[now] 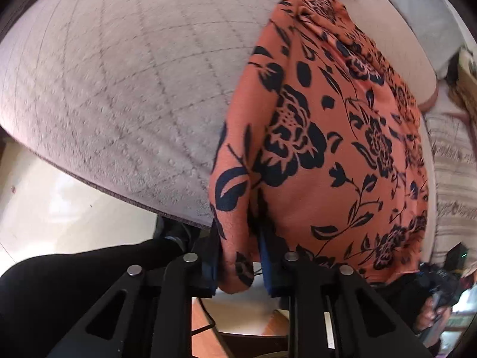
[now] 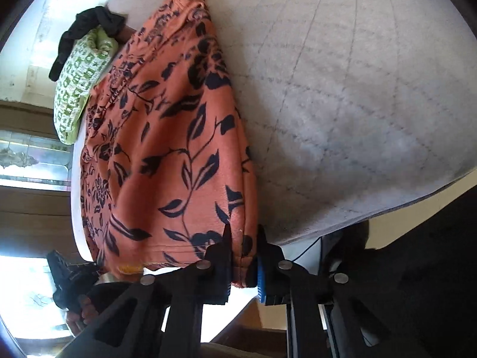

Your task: Fold small clothes

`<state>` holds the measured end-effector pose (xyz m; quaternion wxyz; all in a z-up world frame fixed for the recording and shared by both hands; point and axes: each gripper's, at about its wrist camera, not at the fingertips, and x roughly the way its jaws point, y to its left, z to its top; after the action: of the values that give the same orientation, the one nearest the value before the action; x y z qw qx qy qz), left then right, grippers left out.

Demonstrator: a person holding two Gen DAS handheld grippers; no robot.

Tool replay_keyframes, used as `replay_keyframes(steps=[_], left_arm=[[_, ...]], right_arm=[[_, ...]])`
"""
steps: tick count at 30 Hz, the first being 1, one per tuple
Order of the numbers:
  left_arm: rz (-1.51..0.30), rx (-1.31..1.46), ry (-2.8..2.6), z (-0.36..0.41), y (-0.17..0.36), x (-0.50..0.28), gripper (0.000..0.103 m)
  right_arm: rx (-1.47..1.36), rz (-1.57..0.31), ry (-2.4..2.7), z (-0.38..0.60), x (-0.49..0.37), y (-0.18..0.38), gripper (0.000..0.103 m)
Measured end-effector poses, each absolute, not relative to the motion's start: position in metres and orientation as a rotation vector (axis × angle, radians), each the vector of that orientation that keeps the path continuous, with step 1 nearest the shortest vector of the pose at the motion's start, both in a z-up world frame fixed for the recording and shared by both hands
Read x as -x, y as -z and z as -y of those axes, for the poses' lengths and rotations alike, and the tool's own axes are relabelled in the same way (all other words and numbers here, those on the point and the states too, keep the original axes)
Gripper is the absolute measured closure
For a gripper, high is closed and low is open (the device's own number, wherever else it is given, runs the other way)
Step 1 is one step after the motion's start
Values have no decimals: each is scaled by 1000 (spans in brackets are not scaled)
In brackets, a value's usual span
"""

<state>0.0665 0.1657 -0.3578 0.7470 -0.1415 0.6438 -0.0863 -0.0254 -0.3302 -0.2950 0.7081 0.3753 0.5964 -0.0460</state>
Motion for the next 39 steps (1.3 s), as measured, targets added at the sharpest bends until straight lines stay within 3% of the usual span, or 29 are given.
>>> replay_keyframes(steps=[9, 12, 20, 26, 28, 29, 30, 31, 34, 36, 37, 39], left_arm=[[-1455, 378, 198, -177, 358, -92, 86], [-1427, 351, 214, -180, 344, -106, 94], [-1318, 476, 337, -195, 290, -144, 95], [-1299, 364, 359, -178, 280, -169, 95], [-1301, 327, 349, -171, 284, -165, 95], [-1303, 310, 339, -170, 289, -162, 95], [-1310, 295, 324, -170, 293, -159, 95], [-1321, 288, 303, -168, 298, -158, 94], [-1367, 292, 284, -173, 311, -151, 79], [-1387, 296, 243, -178, 317, -149, 27], [-1395, 304, 212, -181, 319, -148, 21], [-1408, 329, 215, -181, 325, -147, 20]], right_arm=[[-883, -1255, -28, 333, 13, 255, 90], [-935, -1186, -51, 347, 10, 233, 90], [-978, -950, -5, 416, -12, 172, 95], [-848, -1132, 77, 407, -58, 191, 90], [-862, -1186, 71, 400, -57, 206, 78], [-854, -1203, 77, 395, -55, 213, 58], [-836, -1217, 84, 388, -52, 220, 24], [-817, -1226, 92, 381, -45, 228, 16], [-799, -1265, 83, 376, -23, 249, 16], [-847, -1310, 67, 374, -7, 267, 16], [-869, -1336, 73, 370, -1, 277, 17], [-908, -1353, 86, 366, 9, 291, 18]])
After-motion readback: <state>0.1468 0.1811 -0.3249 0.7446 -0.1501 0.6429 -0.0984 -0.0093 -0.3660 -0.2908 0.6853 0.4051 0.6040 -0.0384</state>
